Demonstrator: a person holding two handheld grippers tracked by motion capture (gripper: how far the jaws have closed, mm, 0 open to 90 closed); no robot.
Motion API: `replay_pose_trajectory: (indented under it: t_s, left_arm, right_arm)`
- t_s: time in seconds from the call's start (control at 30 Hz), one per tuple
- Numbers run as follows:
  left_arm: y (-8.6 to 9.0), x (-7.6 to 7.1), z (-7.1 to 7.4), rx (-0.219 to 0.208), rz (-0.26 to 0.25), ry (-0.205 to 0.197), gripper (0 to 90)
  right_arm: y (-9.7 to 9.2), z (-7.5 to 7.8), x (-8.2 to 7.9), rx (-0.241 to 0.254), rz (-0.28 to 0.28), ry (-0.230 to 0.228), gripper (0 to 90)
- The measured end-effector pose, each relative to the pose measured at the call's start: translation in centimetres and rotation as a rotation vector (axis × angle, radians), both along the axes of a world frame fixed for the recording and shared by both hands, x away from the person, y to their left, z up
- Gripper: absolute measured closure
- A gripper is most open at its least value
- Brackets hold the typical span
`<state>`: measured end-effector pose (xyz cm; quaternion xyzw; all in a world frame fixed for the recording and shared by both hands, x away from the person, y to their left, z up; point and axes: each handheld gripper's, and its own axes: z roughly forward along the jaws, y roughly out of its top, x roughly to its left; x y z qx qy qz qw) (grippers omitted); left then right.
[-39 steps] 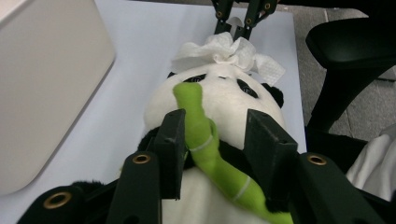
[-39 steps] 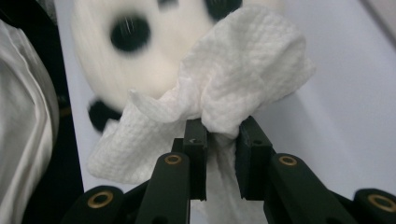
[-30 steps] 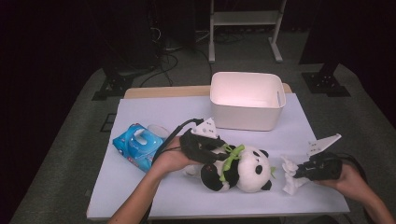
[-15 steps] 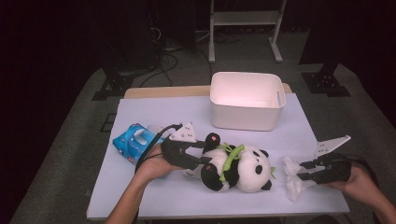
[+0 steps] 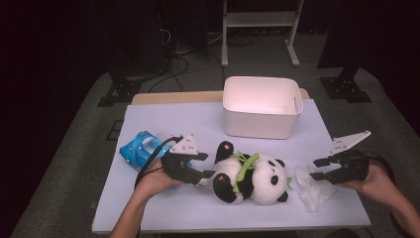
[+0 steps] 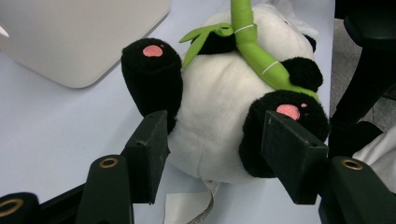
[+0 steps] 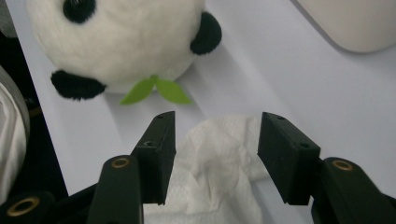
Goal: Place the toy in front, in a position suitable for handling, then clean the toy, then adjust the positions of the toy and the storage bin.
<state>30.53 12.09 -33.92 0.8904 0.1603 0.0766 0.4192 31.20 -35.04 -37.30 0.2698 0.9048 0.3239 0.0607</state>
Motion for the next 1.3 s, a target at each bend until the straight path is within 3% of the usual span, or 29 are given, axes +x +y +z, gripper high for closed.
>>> replay_pose_trajectory:
  t_s: [0.3, 0.57, 0.73, 0.97, 1.3]
  left_arm:
    - [1.1, -0.1, -1.5, -0.011, 0.032, 0.011, 37.1]
    - [1.8, -0.1, -1.9, 0.029, 0.052, 0.002, 28.6]
    - [2.2, -0.1, -2.0, 0.023, 0.066, 0.007, 25.0]
    - [3.0, -0.8, -1.6, 0.017, 0.088, -0.01, 20.9]
    - [3.7, -1.5, -1.3, 0.007, 0.107, -0.02, 17.3]
  right_arm:
    - [2.1, 1.3, 2.1, 0.018, 0.051, -0.01, 40.5]
    - [4.7, 3.2, 4.7, 0.047, 0.093, -0.029, 31.6]
    - [5.9, 4.2, 5.9, 0.047, 0.11, -0.044, 30.0]
    - [8.8, 5.9, 8.1, 0.02, 0.172, -0.063, 28.9]
    - [10.7, 6.9, 9.1, -0.004, 0.205, -0.069, 28.2]
